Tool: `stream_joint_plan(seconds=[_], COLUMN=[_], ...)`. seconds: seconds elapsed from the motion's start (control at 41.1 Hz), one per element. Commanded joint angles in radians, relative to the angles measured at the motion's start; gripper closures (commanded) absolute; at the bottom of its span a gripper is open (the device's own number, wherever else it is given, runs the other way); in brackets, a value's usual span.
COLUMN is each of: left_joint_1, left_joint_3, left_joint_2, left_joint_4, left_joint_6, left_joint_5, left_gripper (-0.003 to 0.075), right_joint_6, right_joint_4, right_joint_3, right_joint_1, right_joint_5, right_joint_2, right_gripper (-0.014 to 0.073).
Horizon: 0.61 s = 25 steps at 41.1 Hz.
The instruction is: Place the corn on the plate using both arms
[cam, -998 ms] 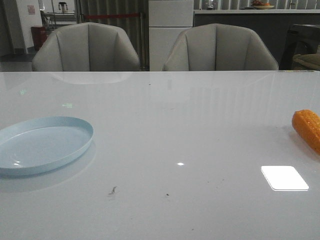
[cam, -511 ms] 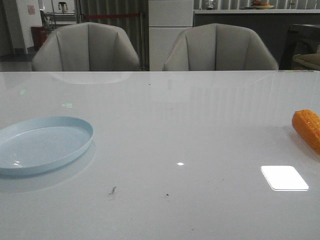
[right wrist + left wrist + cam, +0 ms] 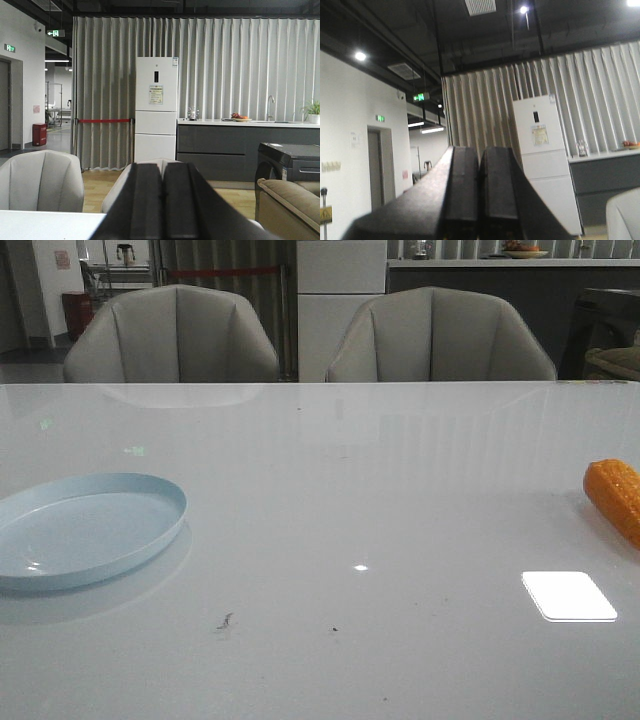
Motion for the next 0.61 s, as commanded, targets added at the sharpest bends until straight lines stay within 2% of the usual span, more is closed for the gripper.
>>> stream_joint_plan(seconds=[0.0, 0.146, 0.219, 0.389, 0.584], left_joint_1=[0.002, 0.002, 0.002, 0.002, 0.002], left_joint_3=[-0.126, -0.284, -0.33, -0.353, -0.349], left_joint_2=[0.096, 0.275, 0.356, 0.504, 0.618], left_joint_4=[0.002, 0.004, 0.004, 0.004, 0.004], left_joint_6=[-0.001, -0.001, -0.001, -0.001, -0.001], left_joint_5=[-0.037, 0.093, 0.107, 0.087, 0.135], left_gripper=[0.0631, 0.0632, 0.0632, 0.0632, 0.0632], right_joint_6=[0.004, 0.004, 0.004, 0.004, 0.004], right_joint_4=[-0.006, -0.006, -0.006, -0.006, -0.006], right_joint_3=[-0.127, -0.275, -0.316, -0.329, -0.329], right_joint_1=[-0.005, -0.005, -0.005, -0.005, -0.005], right_joint_5=[-0.062, -0.011, -0.011, -0.003, 0.142], right_joint_2=[0.138, 0.302, 0.38, 0.504, 0.62], right_gripper=[0.0541, 0.0541, 0.0541, 0.0541, 0.0541])
